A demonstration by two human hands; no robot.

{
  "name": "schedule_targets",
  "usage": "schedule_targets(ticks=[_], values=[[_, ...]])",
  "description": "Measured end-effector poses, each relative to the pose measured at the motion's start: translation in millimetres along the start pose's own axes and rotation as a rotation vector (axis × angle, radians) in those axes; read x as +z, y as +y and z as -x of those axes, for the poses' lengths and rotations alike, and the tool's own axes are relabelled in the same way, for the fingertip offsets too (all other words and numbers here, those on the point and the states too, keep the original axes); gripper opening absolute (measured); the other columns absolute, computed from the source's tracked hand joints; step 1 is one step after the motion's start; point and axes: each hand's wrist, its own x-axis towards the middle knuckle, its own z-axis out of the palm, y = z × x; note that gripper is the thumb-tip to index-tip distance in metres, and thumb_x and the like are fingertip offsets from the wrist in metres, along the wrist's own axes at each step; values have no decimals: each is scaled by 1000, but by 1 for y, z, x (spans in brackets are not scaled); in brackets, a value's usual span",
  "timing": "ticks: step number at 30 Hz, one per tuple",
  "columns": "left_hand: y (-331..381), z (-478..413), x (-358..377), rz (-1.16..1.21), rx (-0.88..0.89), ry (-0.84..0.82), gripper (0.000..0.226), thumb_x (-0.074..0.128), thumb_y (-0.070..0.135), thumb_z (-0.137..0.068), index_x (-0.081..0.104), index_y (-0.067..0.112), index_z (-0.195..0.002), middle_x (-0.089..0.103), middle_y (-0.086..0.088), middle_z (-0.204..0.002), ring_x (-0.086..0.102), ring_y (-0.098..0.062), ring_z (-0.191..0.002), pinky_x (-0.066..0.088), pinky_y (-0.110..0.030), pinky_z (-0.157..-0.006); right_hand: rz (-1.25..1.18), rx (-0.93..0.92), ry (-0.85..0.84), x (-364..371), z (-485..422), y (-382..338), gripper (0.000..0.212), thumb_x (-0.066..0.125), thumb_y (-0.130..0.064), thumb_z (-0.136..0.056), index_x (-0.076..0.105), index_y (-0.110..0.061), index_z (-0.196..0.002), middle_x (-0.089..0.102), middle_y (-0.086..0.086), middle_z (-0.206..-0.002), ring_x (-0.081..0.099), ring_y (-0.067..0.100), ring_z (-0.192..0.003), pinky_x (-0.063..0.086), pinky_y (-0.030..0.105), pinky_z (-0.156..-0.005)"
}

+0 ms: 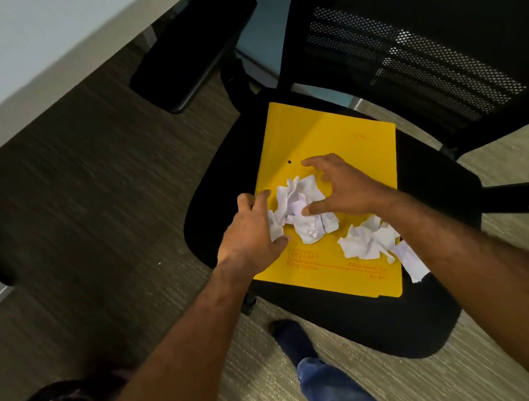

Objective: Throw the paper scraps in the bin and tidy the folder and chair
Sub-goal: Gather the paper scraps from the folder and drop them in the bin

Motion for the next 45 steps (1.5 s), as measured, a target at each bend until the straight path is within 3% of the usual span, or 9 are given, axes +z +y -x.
schedule_targets(ticks=[4, 8, 13, 16, 24, 35, 39, 43, 45], values=[[8, -13, -2, -75, 40, -3, 80, 72, 41, -80, 27, 22, -144, 32, -9, -135, 62, -34, -101, 51, -42, -77, 71, 26, -59, 9, -6, -4, 93, 84, -43, -69, 36, -22, -145, 36, 7, -139, 44, 25, -126, 44, 39, -99], [11, -23, -4, -53, 27, -22, 59, 69, 37, -85, 42, 19, -134, 38, -9, -129, 62, -32, -95, 51, -42, -76, 42, -4, -7, 15, -14, -13, 65, 80, -30, -77, 50, -20, -133, 43, 9, -129, 54, 26, -113, 48, 38, -93], [8, -26, -6, 37, 50, -19, 39, 62, 28, -89, 56, 13, -125, 45, -9, -121, 61, -29, -89, 49, -38, -74, 21, -65, 29, 14, -16, -21, 37, 79, -18, -77, 57, -10, -107, 62, 13, -107, 53, 22, -88, 44, 36, -70], [8, -28, -8, 82, 53, 26, 31, 60, 24, -91, 61, 10, -119, 52, -10, -114, 59, -29, -90, 51, -42, -78, 19, -80, 64, 12, -12, -24, 35, 79, -16, -77, 57, -11, -103, 66, 15, -96, 56, 31, -82, 45, 43, -66], [13, -30, -21, 129, 62, 148, 20, 55, 28, -94, 64, 12, -103, 65, -6, -99, 62, -24, -86, 54, -44, -73, 123, -166, 217, 1, -5, -39, 24, 69, -20, -86, 64, -17, -109, 71, 8, -103, 64, 28, -94, 54, 42, -74], [-19, 5, -38, 258, -25, 300, 15, 58, 29, -93, 64, 18, -100, 56, 15, -81, 54, -4, -74, 35, -13, -57, 68, -209, 318, 10, 3, -62, 17, 70, -25, -85, 68, -21, -102, 73, 3, -93, 66, 19, -82, 53, 36, -67], [-47, 35, -44, 293, -126, 289, 18, 57, 31, -93, 63, 18, -104, 64, 6, -84, 64, -9, -75, 47, -22, -58, 53, -248, 264, 37, 7, -85, 17, 70, -23, -85, 66, -19, -101, 71, 1, -92, 63, 16, -82, 46, 26, -65], [-76, 71, -47, 293, -216, 282, 17, 57, 31, -92, 65, 20, -101, 65, 10, -81, 59, 2, -69, 36, -8, -53, 78, -268, 181, 73, 10, -116, 20, 71, -19, -83, 66, -17, -102, 70, 4, -95, 63, 21, -86, 52, 37, -73], [-94, 94, -49, 310, -277, 289, 14, 57, 32, -91, 65, 22, -97, 67, 10, -78, 62, 0, -70, 39, -12, -54, 81, -285, 134, 95, 12, -135, 21, 70, -18, -82, 65, -18, -103, 70, 3, -98, 64, 21, -90, 53, 39, -76]])
